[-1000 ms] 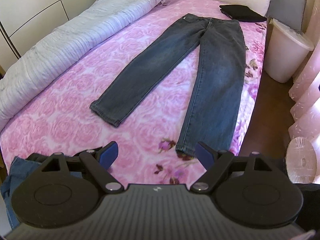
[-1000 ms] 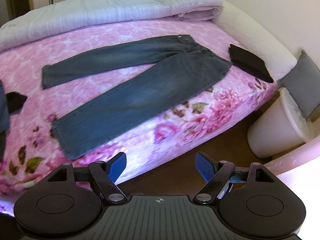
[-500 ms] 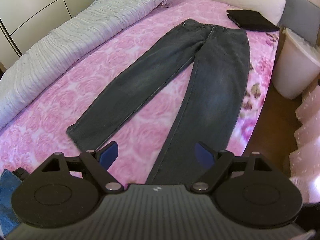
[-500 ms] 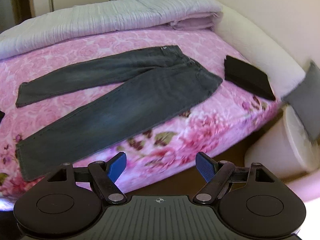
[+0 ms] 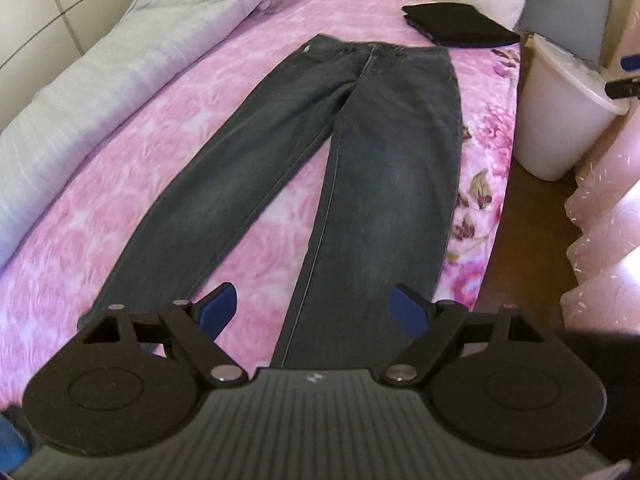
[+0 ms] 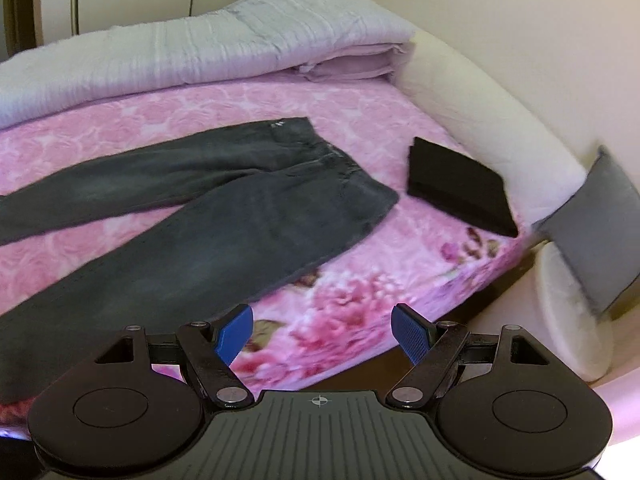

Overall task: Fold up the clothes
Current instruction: 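Move both grippers to the jeans hems and close them on the hems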

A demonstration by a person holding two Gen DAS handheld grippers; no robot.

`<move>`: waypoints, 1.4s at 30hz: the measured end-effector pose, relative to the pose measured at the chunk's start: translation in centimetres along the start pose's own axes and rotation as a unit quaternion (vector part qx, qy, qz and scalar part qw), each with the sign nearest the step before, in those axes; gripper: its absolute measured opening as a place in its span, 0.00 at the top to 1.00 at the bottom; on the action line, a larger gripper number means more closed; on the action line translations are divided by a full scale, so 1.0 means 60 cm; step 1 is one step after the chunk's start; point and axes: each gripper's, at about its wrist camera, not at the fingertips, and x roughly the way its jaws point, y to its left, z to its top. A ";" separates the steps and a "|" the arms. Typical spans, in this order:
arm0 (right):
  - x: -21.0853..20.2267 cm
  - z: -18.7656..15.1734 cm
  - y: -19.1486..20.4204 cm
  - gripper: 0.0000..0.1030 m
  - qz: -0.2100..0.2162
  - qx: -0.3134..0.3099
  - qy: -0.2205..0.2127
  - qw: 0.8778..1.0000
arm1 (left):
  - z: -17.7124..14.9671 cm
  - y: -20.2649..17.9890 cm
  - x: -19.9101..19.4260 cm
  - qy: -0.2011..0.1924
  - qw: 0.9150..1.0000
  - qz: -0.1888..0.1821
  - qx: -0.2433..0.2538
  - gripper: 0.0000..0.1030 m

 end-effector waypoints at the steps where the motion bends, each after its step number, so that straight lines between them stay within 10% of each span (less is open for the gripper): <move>1: 0.001 0.003 -0.009 0.23 -0.004 -0.005 0.000 1.000 | 0.008 -0.003 0.008 -0.002 1.000 0.000 -0.001 0.21; 14: 0.186 0.076 -0.192 0.23 -0.003 -0.148 -0.049 0.988 | 0.135 -0.084 0.147 0.004 0.995 0.079 -0.065 0.21; 19: 0.315 0.098 -0.273 0.23 0.047 -0.261 -0.069 0.962 | 0.158 -0.174 0.187 0.048 0.981 0.149 -0.118 0.22; 24: 0.404 0.103 -0.306 0.23 0.106 -0.392 -0.083 0.910 | 0.114 -0.260 0.194 0.108 0.964 0.183 -0.157 0.22; 33: 0.504 0.082 -0.266 0.23 0.148 -0.498 -0.083 0.851 | 0.000 -0.378 0.281 0.211 0.944 0.247 -0.051 0.32; 42: 0.534 0.054 -0.188 0.23 0.173 -0.541 -0.104 0.817 | -0.028 -0.350 0.372 0.151 0.950 0.263 -0.070 0.37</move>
